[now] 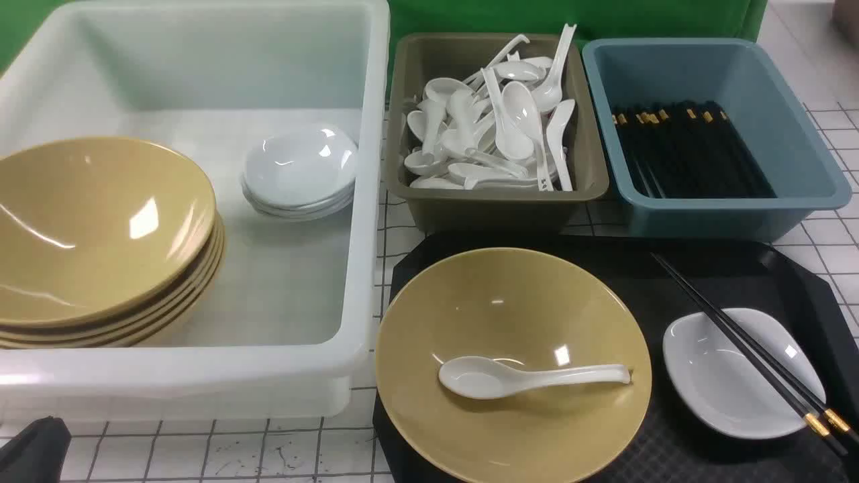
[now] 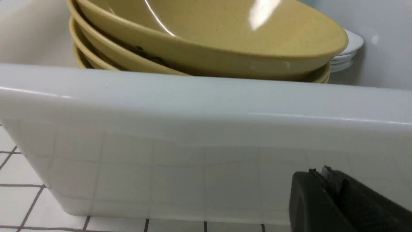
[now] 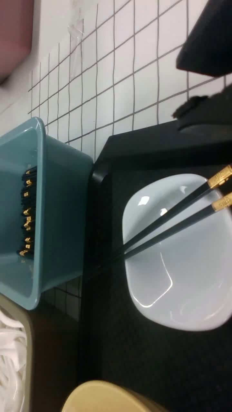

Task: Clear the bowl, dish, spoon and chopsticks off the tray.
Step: Use the right arm to grab the chopsticks

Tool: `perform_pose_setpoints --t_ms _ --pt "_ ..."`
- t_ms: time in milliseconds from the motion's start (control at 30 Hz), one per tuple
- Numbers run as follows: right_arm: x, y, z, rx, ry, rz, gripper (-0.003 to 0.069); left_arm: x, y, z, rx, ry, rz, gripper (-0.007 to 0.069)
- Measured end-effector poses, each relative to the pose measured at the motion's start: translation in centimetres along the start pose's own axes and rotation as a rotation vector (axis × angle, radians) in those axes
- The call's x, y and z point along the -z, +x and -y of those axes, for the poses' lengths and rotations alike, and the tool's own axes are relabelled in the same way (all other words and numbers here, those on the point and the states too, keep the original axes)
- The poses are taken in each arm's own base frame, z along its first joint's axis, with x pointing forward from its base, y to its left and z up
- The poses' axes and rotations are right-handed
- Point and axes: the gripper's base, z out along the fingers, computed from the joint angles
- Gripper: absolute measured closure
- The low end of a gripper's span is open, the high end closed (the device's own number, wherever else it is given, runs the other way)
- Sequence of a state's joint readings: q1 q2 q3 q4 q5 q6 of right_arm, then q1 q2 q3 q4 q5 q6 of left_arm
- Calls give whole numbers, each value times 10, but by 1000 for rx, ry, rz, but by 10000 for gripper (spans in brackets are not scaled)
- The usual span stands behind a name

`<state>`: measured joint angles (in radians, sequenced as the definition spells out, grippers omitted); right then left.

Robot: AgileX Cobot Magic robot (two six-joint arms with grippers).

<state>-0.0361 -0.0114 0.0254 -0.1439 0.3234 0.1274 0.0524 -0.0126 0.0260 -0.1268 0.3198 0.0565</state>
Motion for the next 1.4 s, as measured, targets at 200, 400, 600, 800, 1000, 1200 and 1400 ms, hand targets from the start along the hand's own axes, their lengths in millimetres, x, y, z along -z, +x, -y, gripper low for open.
perform_pose_setpoints --t_ms 200,400,600,800,1000,1200,1400 --pt "0 0 0 0 0 0 421 0 0 0 0 0 0 636" --pt "0 0 0 0 0 0 421 0 0 0 0 0 0 636" --pt "0 0 0 0 0 0 421 0 0 0 0 0 0 636" --pt "0 0 0 0 0 0 421 0 0 0 0 0 0 636" --pt "0 0 0 0 0 0 421 0 0 0 0 0 0 636" --pt "0 0 0 12 1 0 421 0 0 0 0 0 0 636" --pt "0 0 0 96 2 0 421 0 0 0 0 0 0 636"
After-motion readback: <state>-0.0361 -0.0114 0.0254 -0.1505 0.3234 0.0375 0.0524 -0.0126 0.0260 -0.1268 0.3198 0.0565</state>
